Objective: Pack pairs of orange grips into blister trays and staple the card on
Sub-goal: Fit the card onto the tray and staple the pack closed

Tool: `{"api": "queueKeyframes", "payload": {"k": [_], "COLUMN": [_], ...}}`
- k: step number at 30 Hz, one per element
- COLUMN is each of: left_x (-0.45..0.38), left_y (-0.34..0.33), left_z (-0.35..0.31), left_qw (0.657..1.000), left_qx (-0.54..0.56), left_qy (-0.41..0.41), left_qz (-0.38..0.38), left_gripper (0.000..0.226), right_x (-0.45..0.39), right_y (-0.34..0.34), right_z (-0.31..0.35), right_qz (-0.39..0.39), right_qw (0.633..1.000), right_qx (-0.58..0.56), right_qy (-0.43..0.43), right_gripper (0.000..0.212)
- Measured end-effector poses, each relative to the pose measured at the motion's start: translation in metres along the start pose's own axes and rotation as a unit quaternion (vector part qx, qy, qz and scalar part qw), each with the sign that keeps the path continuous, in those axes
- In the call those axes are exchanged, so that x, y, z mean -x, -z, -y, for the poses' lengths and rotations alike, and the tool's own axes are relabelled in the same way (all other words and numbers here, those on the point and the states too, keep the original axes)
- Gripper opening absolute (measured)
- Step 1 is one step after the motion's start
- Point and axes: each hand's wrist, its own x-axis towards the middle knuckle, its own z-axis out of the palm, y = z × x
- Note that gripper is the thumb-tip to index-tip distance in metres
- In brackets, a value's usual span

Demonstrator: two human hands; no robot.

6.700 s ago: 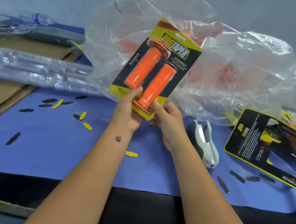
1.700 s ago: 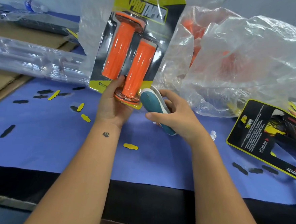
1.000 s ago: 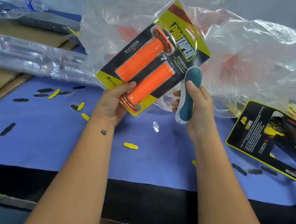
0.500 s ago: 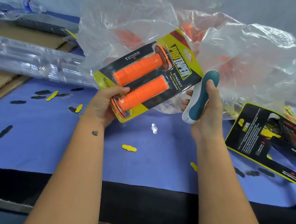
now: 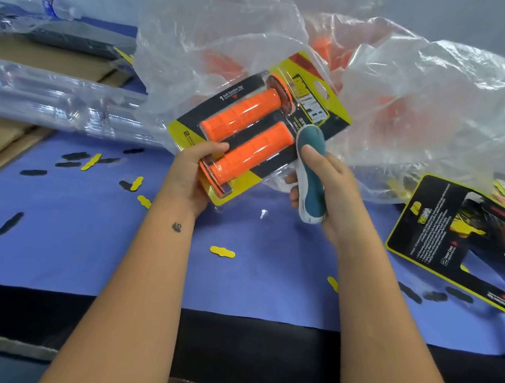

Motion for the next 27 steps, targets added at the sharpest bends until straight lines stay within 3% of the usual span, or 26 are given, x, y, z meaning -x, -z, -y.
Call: {"api": "queueKeyframes", "payload": {"k": [4, 10, 15, 27], "left_x": [-0.003, -0.002, 0.002, 0.005], "left_y": [0.0, -0.001, -0.007, -0.006], "left_z": [0.003, 0.002, 0.002, -0.002], "left_qw": [1.0, 0.999, 0.999, 0.999], "left_qx": [0.029, 0.032, 0.041, 0.046], "left_qy": [-0.005, 0.007, 0.005, 0.002], "left_qz": [0.001, 0.001, -0.003, 0.005], "left_gripper": [0.012, 0.006, 0.003, 0.008], "right_x": [0.005, 0.007, 0.007, 0.009], "right_y": [-0.013, -0.023, -0.027, -0.035], "right_z": [-0.004, -0.006, -0.008, -0.01], "right_qz": [0.113, 0.183, 0.183, 0.167], "right_qw": [0.988, 0.969, 0.969, 0.975], "right_qx": [0.095, 0.138, 0.132, 0.107], "right_qy": [-0.054, -0.088, -0.103, -0.101], "right_gripper": [0.037, 0.044, 0.054, 0.054]}}
